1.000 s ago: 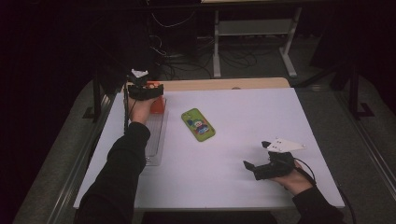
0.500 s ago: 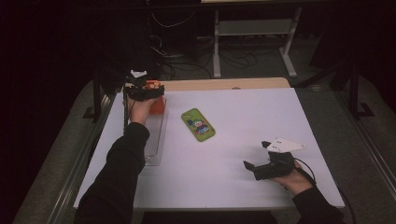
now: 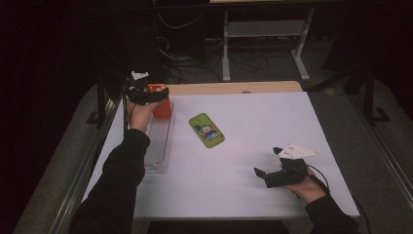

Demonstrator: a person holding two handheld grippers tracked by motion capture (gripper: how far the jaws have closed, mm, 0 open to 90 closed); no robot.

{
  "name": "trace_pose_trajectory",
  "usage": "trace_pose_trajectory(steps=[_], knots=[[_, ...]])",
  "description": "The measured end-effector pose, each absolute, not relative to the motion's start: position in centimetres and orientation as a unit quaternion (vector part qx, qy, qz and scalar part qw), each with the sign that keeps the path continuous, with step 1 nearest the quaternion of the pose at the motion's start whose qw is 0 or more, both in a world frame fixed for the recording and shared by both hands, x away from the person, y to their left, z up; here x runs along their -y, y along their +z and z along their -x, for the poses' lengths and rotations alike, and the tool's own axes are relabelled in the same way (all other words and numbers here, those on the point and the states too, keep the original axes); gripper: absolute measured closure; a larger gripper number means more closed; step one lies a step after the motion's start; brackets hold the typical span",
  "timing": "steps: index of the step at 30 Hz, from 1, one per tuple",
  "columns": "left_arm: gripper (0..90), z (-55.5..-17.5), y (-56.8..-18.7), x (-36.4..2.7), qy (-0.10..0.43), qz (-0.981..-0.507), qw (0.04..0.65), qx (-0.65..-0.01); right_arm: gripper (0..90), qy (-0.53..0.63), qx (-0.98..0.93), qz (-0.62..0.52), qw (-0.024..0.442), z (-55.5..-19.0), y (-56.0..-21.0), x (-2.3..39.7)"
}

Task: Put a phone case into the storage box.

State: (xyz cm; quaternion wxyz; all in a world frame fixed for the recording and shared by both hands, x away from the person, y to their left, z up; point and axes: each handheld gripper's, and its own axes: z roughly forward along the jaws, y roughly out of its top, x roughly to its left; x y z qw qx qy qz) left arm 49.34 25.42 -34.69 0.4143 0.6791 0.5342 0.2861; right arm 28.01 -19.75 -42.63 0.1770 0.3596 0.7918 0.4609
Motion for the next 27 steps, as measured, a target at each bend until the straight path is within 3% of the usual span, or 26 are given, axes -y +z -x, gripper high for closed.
trace_pose_trajectory(steps=[10, 27], knots=[[0.0, -46.0, -33.0, -25.8, 0.231, -0.716, 0.429, -0.500, 0.0, 0.459, -0.793, -0.358, 0.178, -28.0, -42.4, 19.5], [0.0, -40.6, -32.0, -22.8, 0.150, -0.786, 0.461, -0.383, 0.0, 0.461, -0.796, -0.351, 0.173, -28.3, -42.4, 18.7]])
